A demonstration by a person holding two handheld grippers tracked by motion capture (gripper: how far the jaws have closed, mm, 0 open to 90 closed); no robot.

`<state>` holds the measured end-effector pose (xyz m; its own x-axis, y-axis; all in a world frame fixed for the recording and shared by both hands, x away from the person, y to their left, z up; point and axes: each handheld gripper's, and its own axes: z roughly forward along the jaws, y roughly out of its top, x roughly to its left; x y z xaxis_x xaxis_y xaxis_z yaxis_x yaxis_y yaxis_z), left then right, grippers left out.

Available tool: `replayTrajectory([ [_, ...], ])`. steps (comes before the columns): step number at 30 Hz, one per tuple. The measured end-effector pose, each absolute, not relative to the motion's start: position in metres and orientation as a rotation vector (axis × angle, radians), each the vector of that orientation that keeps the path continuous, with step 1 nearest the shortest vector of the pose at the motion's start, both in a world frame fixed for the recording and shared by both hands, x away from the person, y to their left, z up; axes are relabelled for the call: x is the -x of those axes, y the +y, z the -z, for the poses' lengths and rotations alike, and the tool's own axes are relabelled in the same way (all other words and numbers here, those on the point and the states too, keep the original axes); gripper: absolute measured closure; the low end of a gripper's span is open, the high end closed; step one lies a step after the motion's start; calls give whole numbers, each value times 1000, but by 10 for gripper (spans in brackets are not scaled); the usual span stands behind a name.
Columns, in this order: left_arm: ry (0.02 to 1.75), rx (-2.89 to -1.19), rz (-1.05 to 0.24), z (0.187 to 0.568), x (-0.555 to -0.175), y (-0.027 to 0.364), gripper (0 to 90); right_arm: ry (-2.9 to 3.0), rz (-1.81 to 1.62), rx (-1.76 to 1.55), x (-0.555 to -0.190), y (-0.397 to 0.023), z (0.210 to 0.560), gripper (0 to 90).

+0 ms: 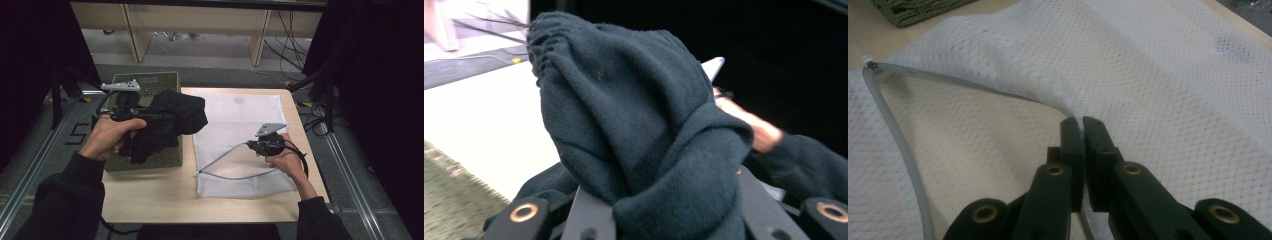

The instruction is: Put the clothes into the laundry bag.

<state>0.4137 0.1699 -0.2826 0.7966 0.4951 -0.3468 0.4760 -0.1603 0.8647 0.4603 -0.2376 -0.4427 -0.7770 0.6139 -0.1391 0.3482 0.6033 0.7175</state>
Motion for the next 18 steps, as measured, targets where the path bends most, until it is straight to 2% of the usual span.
replayTrajectory([
  [8,612,-1789,101,257,-380,131,735,2474,-986,-800,-461,-241,440,891],
  [18,471,-1802,173,234,-356,84,735,2484,-1005,-789,-462,-241,439,892],
])
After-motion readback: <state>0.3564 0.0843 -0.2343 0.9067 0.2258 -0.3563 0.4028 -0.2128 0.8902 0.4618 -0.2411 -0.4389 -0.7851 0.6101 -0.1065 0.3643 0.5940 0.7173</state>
